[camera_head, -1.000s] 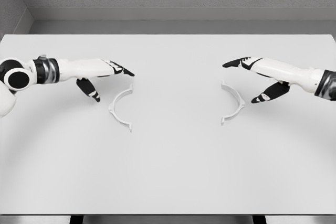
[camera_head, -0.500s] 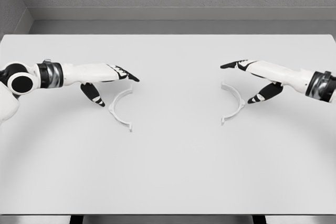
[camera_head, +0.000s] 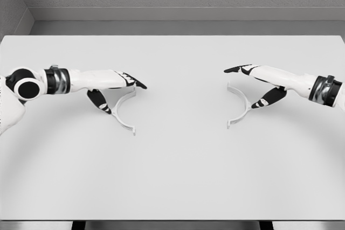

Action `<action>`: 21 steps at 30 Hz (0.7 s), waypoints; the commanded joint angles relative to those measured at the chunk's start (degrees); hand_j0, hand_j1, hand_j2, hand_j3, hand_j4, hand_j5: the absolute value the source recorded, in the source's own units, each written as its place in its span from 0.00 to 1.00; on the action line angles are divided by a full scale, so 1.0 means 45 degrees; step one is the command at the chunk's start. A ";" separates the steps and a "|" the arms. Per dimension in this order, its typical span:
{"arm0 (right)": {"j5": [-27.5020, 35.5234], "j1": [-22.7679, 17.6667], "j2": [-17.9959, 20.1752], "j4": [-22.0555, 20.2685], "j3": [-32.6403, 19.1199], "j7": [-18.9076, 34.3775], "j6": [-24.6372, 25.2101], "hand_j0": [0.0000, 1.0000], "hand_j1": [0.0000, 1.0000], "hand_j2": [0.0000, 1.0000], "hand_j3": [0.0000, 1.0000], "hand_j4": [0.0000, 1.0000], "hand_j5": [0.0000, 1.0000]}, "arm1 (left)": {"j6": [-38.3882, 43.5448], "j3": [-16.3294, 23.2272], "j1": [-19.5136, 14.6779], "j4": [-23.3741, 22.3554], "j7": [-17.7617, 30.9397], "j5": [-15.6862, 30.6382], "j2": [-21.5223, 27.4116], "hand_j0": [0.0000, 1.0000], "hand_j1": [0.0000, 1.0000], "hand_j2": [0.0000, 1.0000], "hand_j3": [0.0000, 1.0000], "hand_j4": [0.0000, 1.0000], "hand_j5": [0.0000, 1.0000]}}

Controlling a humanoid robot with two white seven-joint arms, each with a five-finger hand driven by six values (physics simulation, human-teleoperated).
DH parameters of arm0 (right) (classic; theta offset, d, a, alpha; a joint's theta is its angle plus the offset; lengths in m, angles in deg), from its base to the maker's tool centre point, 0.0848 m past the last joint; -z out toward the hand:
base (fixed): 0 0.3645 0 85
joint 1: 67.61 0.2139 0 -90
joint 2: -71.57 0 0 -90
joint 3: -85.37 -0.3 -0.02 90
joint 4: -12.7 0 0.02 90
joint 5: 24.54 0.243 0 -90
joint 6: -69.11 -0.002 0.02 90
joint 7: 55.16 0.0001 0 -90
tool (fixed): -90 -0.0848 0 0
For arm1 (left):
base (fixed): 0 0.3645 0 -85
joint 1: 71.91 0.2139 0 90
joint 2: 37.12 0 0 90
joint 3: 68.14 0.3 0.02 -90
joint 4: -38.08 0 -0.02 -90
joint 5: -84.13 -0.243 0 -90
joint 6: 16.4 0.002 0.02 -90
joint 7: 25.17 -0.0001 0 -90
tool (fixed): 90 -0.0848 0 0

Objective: Assemble PVC drainage pipe clamps

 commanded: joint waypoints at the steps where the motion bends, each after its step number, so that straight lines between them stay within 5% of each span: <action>1: 0.0083 0.0000 -0.0043 -0.0004 0.0060 -0.0005 0.0032 1.00 1.00 1.00 1.00 1.00 1.00 | 0.0032 -0.0010 0.0000 0.0004 -0.0005 0.0091 -0.0212 1.00 1.00 1.00 1.00 1.00 1.00; 21: -0.0073 0.0391 -0.0161 0.0796 0.0138 -0.0005 0.0032 1.00 1.00 1.00 1.00 1.00 1.00 | 0.0032 -0.0010 -0.0058 -0.0074 -0.0005 -0.0163 -0.1033 1.00 1.00 1.00 1.00 1.00 1.00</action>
